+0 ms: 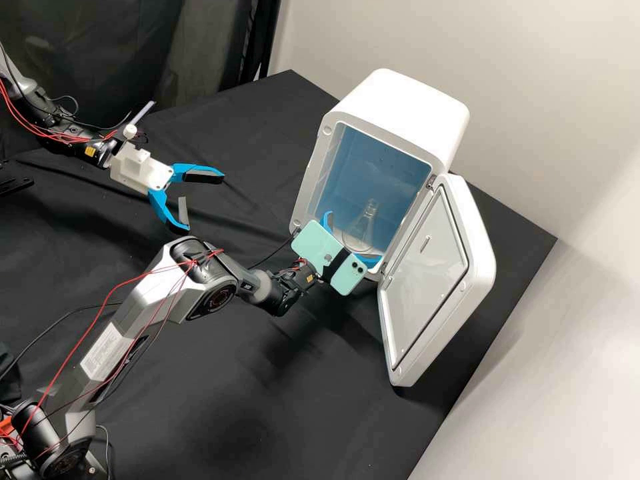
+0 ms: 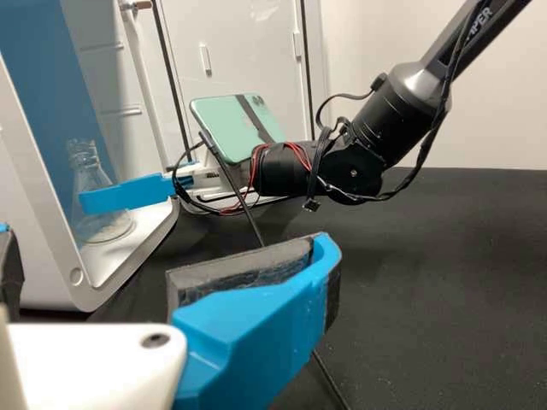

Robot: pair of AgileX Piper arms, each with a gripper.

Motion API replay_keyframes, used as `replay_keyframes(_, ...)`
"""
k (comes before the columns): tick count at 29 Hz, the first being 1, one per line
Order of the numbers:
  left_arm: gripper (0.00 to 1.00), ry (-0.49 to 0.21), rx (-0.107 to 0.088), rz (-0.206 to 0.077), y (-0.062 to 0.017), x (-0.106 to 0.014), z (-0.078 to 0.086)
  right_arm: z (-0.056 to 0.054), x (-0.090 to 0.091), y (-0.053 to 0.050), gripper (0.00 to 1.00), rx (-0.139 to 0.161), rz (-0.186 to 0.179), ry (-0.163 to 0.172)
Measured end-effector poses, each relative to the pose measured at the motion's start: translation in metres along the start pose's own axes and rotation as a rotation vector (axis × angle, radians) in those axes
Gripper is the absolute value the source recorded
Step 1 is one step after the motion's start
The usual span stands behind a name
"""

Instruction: Take the flask out of the incubator

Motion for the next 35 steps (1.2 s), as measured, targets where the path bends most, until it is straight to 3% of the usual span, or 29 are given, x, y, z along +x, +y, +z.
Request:
replay_keyframes(6,1.00,0.000,0.000,0.000,0.0000,0.000,0.000,-0.005,0.001,-0.004,1.00,-0.042,-0.035,0.030)
replay_keyframes(14,1.00,0.000,0.000,0.000,0.0000,0.000,0.000,-0.008,0.001,-0.008,1.00,-0.044,-0.044,0.039)
replay_keyframes(20,1.00,0.000,0.000,0.000,0.0000,0.000,0.000,-0.012,0.008,-0.003,1.00,-0.048,-0.025,0.059)
replay_keyframes(29,1.00,0.000,0.000,0.000,0.0000,0.000,0.000,0.004,0.020,-0.002,1.00,-0.062,-0.018,0.055)
replay_keyframes(35,1.00,0.000,0.000,0.000,0.0000,0.000,0.000,0.006,0.028,-0.002,1.00,-0.077,-0.019,0.076)
